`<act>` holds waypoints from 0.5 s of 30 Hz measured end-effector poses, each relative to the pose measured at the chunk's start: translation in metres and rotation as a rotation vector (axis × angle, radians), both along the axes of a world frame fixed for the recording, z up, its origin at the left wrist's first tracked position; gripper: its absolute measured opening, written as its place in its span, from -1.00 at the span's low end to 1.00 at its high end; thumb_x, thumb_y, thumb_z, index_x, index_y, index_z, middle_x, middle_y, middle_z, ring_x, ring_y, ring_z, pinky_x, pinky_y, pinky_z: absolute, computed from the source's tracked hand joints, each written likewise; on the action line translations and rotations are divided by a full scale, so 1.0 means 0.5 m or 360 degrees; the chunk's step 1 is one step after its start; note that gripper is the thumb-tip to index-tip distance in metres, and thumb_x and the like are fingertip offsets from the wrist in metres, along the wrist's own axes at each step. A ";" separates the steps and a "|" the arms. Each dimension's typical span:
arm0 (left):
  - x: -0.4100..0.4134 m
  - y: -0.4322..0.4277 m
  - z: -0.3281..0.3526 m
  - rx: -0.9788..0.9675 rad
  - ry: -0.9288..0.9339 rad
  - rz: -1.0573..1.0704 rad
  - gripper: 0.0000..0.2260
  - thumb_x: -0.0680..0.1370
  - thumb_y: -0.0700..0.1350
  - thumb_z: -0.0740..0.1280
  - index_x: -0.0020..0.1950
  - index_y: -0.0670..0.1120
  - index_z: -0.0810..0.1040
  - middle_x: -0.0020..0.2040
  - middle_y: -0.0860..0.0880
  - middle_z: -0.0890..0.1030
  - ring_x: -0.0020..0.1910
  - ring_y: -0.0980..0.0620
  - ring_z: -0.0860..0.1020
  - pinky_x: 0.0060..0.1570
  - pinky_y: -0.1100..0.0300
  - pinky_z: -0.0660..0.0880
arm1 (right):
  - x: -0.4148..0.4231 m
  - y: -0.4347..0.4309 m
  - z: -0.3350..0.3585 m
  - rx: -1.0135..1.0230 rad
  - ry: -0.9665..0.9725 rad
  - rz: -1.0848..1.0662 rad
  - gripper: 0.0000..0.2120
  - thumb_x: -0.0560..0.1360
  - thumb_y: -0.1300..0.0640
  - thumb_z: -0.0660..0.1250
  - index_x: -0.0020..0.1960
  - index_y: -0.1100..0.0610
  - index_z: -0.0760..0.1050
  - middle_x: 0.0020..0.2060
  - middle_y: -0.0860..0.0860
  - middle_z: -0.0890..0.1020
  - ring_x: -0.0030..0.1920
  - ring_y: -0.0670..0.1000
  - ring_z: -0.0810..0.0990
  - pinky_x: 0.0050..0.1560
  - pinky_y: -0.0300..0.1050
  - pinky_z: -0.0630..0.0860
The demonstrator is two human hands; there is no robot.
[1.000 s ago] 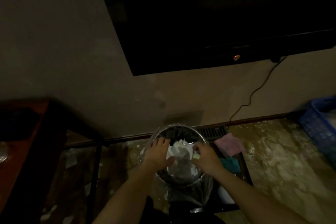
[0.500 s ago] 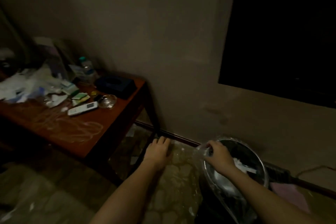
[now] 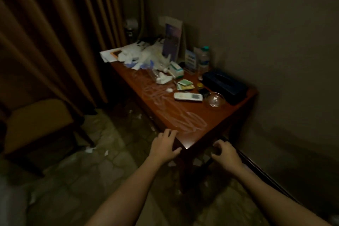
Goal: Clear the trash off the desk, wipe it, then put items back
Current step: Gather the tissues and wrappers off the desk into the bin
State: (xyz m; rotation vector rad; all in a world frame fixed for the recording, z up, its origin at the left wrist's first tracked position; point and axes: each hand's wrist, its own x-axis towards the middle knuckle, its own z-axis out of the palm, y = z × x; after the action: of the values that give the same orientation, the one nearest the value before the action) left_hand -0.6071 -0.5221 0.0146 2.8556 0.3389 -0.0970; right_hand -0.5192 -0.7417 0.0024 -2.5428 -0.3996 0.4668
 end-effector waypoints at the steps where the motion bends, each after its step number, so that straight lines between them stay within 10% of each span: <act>1: -0.005 0.035 0.006 -0.0015 -0.0026 0.0033 -0.44 0.52 0.17 0.28 0.45 0.02 0.23 0.36 -0.03 0.31 0.29 -0.09 0.37 0.15 0.07 0.42 | 0.003 0.048 0.004 0.0033 -0.0009 0.0000 -0.62 0.46 0.12 0.39 0.25 0.07 0.41 0.15 0.04 0.44 0.12 0.03 0.48 0.07 -0.06 0.52; 15: -0.012 0.498 -0.010 -0.0056 -0.0026 0.0285 -0.48 0.52 0.19 0.26 0.42 0.07 0.25 0.34 0.01 0.28 0.26 -0.03 0.38 0.15 0.07 0.43 | 0.178 0.531 -0.003 0.0099 0.0140 0.0125 -0.60 0.46 0.19 0.41 0.26 0.11 0.40 0.14 0.06 0.53 -0.05 -0.01 0.52 -0.25 -0.26 0.44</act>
State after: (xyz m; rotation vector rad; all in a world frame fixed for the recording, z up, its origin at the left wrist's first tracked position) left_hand -0.6133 -0.2730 0.0095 2.7749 0.5812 -0.0447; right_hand -0.4303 -0.4760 0.0011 -2.4438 -0.4753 0.5845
